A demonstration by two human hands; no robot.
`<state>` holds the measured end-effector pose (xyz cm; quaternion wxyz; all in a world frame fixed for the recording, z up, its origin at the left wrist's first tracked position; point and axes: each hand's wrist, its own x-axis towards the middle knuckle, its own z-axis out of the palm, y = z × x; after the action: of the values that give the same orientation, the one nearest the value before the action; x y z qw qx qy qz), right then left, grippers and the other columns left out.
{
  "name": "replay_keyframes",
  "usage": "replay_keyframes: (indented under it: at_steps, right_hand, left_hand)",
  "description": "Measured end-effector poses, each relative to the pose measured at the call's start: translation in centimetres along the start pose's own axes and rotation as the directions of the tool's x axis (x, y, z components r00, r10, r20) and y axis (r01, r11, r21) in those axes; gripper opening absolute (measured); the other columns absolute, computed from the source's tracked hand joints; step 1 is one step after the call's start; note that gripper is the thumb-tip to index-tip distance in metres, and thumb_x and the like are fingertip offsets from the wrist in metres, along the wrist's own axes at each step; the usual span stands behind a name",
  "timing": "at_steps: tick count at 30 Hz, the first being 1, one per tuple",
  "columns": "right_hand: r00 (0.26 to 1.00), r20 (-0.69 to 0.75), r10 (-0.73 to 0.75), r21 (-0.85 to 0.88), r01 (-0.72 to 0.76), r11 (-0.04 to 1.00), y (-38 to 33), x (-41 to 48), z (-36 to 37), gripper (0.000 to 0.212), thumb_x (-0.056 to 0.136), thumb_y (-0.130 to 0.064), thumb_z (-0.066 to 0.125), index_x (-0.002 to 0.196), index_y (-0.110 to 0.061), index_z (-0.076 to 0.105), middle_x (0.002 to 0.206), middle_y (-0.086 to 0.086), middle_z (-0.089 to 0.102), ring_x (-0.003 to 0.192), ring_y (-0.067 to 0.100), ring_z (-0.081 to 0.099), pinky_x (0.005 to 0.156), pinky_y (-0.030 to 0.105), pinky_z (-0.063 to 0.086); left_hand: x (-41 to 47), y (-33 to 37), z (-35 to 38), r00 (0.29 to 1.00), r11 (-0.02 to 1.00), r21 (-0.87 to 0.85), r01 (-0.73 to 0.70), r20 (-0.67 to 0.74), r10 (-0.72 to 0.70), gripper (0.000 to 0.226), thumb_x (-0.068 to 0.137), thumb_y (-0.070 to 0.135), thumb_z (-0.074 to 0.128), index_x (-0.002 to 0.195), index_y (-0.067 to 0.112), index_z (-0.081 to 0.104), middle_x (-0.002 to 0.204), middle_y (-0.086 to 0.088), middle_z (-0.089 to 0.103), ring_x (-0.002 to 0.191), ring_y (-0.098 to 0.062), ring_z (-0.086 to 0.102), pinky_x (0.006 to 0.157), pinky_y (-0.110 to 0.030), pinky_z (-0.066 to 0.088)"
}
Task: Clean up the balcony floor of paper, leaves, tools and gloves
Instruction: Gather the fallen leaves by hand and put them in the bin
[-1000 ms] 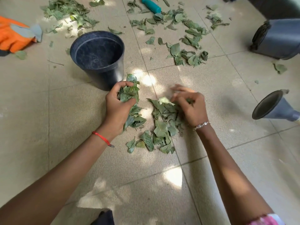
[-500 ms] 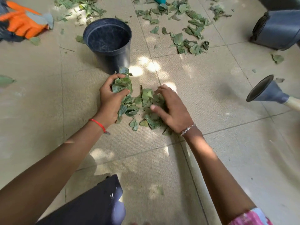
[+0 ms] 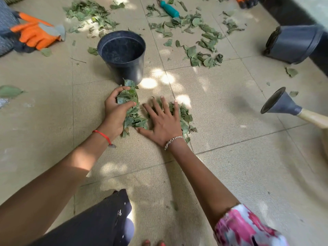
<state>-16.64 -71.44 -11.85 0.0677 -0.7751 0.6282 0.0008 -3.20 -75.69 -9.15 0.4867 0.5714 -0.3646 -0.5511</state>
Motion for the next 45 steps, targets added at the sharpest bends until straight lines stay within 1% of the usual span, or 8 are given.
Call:
replay_keyframes:
  at_steps: [7,11,16,19,23,34,40,45]
  right_hand:
    - [0.975,-0.22,0.012,0.124,0.016,0.992,1.3,-2.2,0.3,0.033,0.093,-0.034,0.044,0.119,-0.018,0.055,0.126,0.001,0.055,0.125,0.023,0.044,0.112,0.047,0.021]
    - [0.851,-0.47,0.234,0.256,-0.122,0.959,3.6,-4.0,0.1,0.046,0.079,-0.051,0.049,0.109,-0.021,0.064,0.125,0.003,0.057,0.116,0.028,0.05,0.096,0.041,0.037]
    - [0.953,-0.178,0.245,0.236,-0.2,0.951,5.3,-4.0,0.7,0.088,0.066,-0.081,0.038,0.14,-0.036,0.031,0.154,0.003,0.018,0.142,0.032,0.014,0.113,0.052,0.011]
    - [0.98,-0.089,0.181,0.145,-0.167,0.975,4.6,-3.3,0.9,0.08,0.071,-0.079,0.028,0.137,-0.034,0.038,0.15,0.003,0.029,0.139,0.032,0.02,0.113,0.055,0.007]
    - [0.955,-0.268,0.123,0.012,-0.125,0.992,3.3,-2.9,1.0,0.051,0.081,-0.06,0.032,0.098,-0.02,0.059,0.102,0.005,0.057,0.091,0.028,0.053,0.075,0.037,0.041]
    - [0.912,-0.382,0.151,0.16,-0.095,0.982,4.9,-1.9,0.5,0.039,0.06,-0.037,0.082,0.072,-0.007,0.06,0.057,0.007,0.057,0.041,0.023,0.054,0.042,0.018,0.026]
    - [0.76,-0.243,0.602,0.869,-0.105,0.484,4.6,-1.7,-2.5,0.013,0.079,-0.009,0.068,0.07,-0.01,0.059,0.057,-0.006,0.052,0.048,-0.005,0.046,0.049,0.01,0.034]
    - [0.696,-0.033,0.718,0.997,0.075,-0.027,1.6,-0.4,-5.5,0.034,0.085,-0.003,0.059,0.056,-0.016,0.047,0.048,-0.009,0.046,0.036,-0.003,0.041,0.039,0.011,0.036]
  left_hand:
    - [-0.1,-0.1,0.2,0.999,1.0,-0.013,0.01,-0.031,-0.01,0.045,0.075,-0.014,0.061,0.092,0.028,0.059,0.096,-0.003,0.064,0.089,-0.019,0.063,0.071,-0.029,0.056]
    - [-0.3,-0.1,0.6,1.0,1.0,-0.003,0.002,-0.01,-0.002,0.045,0.075,-0.015,0.061,0.095,0.027,0.06,0.097,-0.002,0.064,0.085,-0.014,0.063,0.063,-0.023,0.056]
    - [-0.5,-0.3,1.6,1.0,1.0,0.001,-0.015,0.026,0.015,0.045,0.075,-0.016,0.06,0.095,0.025,0.059,0.095,-0.001,0.064,0.081,-0.011,0.063,0.062,-0.022,0.056]
    - [-0.6,-0.5,2.1,0.999,1.0,0.005,-0.015,0.036,0.014,0.046,0.075,-0.016,0.06,0.091,0.027,0.06,0.096,-0.004,0.064,0.084,-0.014,0.063,0.068,-0.028,0.055]
    - [-0.6,-0.7,2.3,0.999,1.0,-0.009,-0.015,0.051,0.016,0.045,0.075,-0.016,0.06,0.091,0.026,0.059,0.092,-0.002,0.064,0.084,-0.016,0.063,0.069,-0.029,0.055]
    - [-1.0,-0.4,2.3,0.999,0.998,-0.056,0.037,0.033,-0.035,0.043,0.076,-0.015,0.061,0.097,0.023,0.06,0.094,-0.002,0.066,0.083,-0.016,0.065,0.064,-0.026,0.057]
    - [-1.4,-0.3,3.0,0.993,0.988,-0.099,0.118,0.042,-0.114,0.042,0.077,-0.012,0.06,0.108,0.017,0.059,0.095,-0.005,0.066,0.086,-0.022,0.066,0.065,-0.03,0.058]
    - [-3.0,-0.5,5.2,0.976,0.956,-0.208,0.207,0.108,-0.188,0.039,0.078,-0.012,0.059,0.101,0.019,0.06,0.088,-0.006,0.069,0.08,-0.024,0.067,0.069,-0.035,0.057]
